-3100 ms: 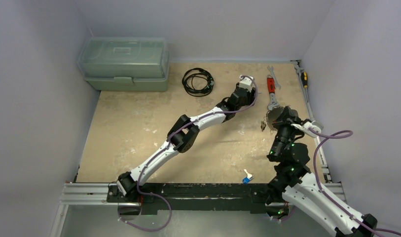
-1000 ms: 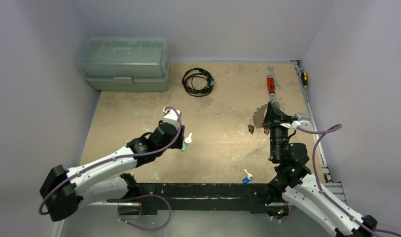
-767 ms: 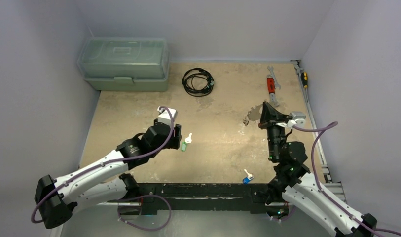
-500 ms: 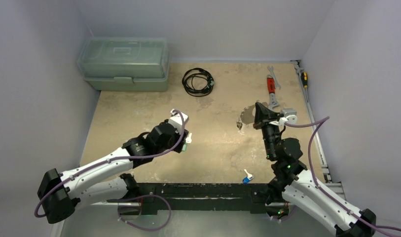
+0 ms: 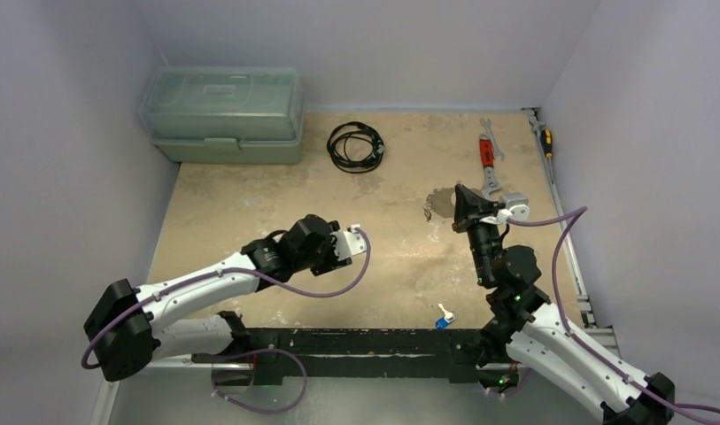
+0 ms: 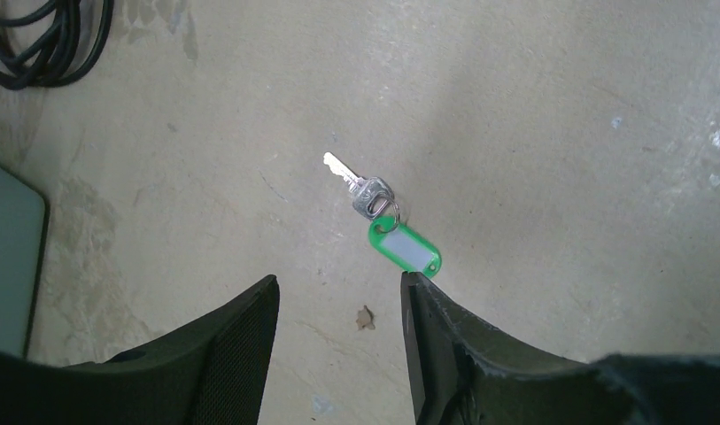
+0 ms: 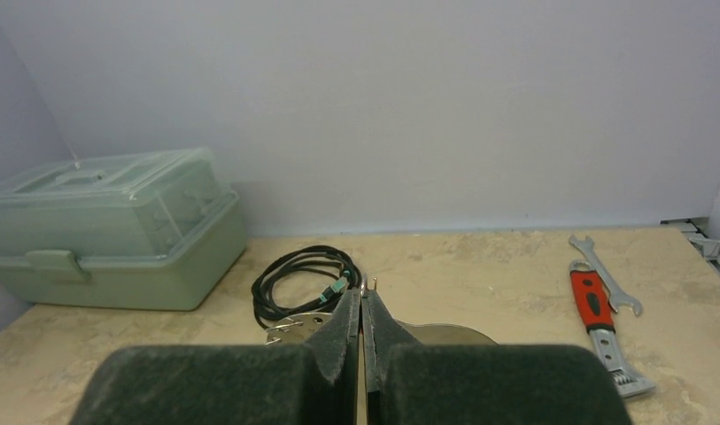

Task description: Put the keys on the keyring

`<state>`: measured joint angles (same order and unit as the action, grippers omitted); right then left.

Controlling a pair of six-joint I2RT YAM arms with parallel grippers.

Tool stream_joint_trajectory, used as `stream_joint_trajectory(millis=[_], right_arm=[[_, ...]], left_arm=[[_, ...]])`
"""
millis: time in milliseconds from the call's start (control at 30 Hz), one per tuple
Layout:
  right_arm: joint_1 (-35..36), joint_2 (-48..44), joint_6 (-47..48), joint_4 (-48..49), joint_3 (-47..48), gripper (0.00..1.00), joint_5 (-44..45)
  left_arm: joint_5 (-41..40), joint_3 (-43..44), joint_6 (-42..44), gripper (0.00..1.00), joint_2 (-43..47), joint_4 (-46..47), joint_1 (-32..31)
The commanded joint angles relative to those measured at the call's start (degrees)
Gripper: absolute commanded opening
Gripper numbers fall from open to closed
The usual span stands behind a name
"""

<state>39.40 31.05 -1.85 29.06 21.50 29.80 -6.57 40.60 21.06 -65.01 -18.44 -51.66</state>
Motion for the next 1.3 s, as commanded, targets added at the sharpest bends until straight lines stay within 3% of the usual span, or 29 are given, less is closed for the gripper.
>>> stream_joint_trajectory(millis=[0, 167, 733, 1033, 1267], right_arm=[[-0.05, -0.49, -0.7, 2.39, 2.06, 0.0, -1.06], [-0.03, -0.26, -0.93, 2.28, 2.01, 0.0, -1.06], [-0.08, -0.55, -3.58, 3.87, 0.62, 0.0, -2.7], [-0.09, -1.14, -3.87, 3.9, 0.48, 0.0, -3.08], [-0.06, -1.16, -4.0, 3.77, 0.5, 0.0, -3.35]], left_arm=[[4.52, -3.47, 11.26, 0.51, 2.24, 6.42, 0.06], [8.67, -7.65, 10.51, 0.42, 1.46, 12.25, 0.79], [12.08, -3.89, 9.19, 0.39, -13.27, 12.43, 6.78], [11.74, -4.5, 10.23, 0.35, -13.39, 14.64, 7.6], [16.02, -3.62, 10.38, 0.34, -14.7, 14.48, 7.95]])
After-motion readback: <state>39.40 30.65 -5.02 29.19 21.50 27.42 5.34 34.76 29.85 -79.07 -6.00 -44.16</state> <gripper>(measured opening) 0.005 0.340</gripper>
